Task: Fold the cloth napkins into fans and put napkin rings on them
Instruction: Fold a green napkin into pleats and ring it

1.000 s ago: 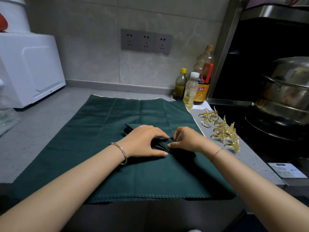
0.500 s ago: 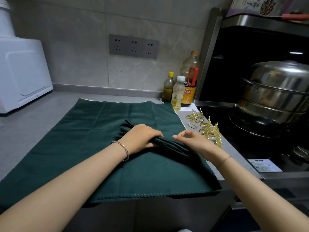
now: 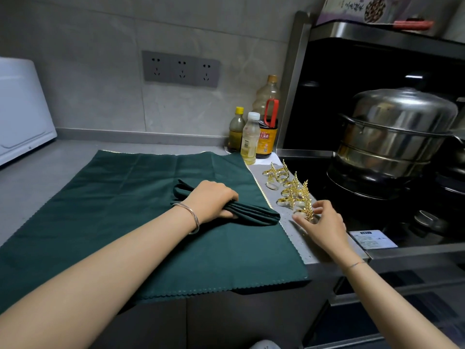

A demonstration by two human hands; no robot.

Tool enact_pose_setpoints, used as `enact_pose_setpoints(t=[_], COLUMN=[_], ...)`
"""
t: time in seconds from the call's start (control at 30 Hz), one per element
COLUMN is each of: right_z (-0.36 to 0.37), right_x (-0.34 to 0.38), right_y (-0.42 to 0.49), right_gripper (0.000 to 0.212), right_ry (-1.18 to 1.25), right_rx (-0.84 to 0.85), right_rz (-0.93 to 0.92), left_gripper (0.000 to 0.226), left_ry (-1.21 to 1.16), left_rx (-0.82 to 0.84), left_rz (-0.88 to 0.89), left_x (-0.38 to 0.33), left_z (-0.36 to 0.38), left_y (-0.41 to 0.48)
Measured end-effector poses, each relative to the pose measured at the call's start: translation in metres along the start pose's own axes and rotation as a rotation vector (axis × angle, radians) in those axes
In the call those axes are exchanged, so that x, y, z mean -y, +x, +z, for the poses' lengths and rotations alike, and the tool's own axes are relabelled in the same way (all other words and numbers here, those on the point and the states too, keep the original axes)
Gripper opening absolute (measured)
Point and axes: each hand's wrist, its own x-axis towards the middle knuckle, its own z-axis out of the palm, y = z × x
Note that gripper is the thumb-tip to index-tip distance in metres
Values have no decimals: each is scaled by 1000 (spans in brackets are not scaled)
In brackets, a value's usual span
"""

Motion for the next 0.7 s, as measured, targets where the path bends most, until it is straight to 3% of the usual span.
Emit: enact_pose_setpoints(t=[0.23,0.43,0.7], right_z=[5,-8,14], right_x=[8,38,104], right_y=[4,-10,-19], right_gripper=[32,38,41], right_ry=[16,117,44], right_rx=[-33,288,388], right_rz=[-12,-348,-665], left_gripper=[40,40,40], left_ry=[15,-3,-1], left_rx=[-38,-22,35], left_rz=[-11,-52,-27], left_x=[1,20,32], left_z=[-1,-7,-22], left_y=[-4,-19,-44])
